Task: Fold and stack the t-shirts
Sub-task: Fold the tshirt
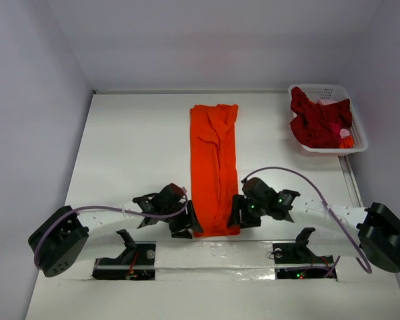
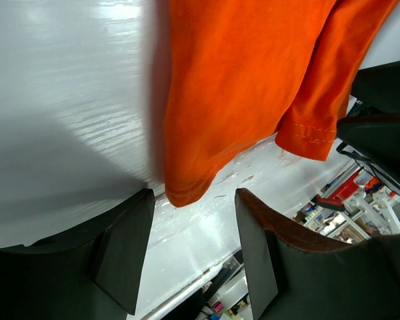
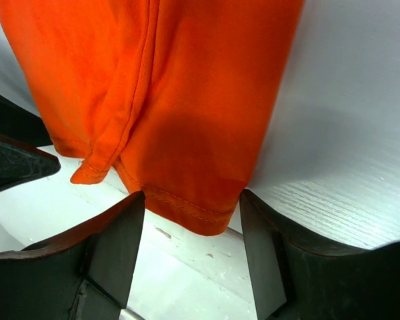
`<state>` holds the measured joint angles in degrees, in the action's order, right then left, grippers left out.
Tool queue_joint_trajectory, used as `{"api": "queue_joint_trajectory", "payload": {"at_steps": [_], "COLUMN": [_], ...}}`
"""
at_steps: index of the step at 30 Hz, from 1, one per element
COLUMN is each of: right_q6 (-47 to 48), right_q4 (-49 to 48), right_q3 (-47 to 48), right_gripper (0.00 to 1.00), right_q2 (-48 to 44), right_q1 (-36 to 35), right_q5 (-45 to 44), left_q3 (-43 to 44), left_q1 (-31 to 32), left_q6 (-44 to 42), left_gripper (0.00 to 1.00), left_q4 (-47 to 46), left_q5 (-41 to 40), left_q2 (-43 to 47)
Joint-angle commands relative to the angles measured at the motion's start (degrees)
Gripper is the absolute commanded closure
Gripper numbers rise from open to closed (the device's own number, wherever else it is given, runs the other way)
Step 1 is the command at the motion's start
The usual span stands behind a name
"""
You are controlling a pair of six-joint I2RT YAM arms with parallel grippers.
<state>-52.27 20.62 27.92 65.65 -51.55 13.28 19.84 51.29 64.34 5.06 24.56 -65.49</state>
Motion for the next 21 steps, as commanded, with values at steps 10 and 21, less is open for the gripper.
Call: {"api": "queue_joint_trajectory", "payload": {"at_steps": [10, 21], "right_q6": [0.2, -0.5], "right_q4": [-2.2, -1.3], "right_q3": [-0.1, -0.9], "right_gripper": [0.39, 0.44], "right_q2": [1.9, 0.0], "right_q1": [-1.4, -1.4], "right_q5": [0.6, 0.8], "left_q3": [-1.8, -1.6], "left_q1": [0.1, 0.1], "left_q6": [-1.9, -2.1], "left_gripper": [0.50, 0.50], "left_q4": [4.3, 2.7], "left_q5": [-4.8, -5.0], "left_q2": [-2.0, -4.1]}}
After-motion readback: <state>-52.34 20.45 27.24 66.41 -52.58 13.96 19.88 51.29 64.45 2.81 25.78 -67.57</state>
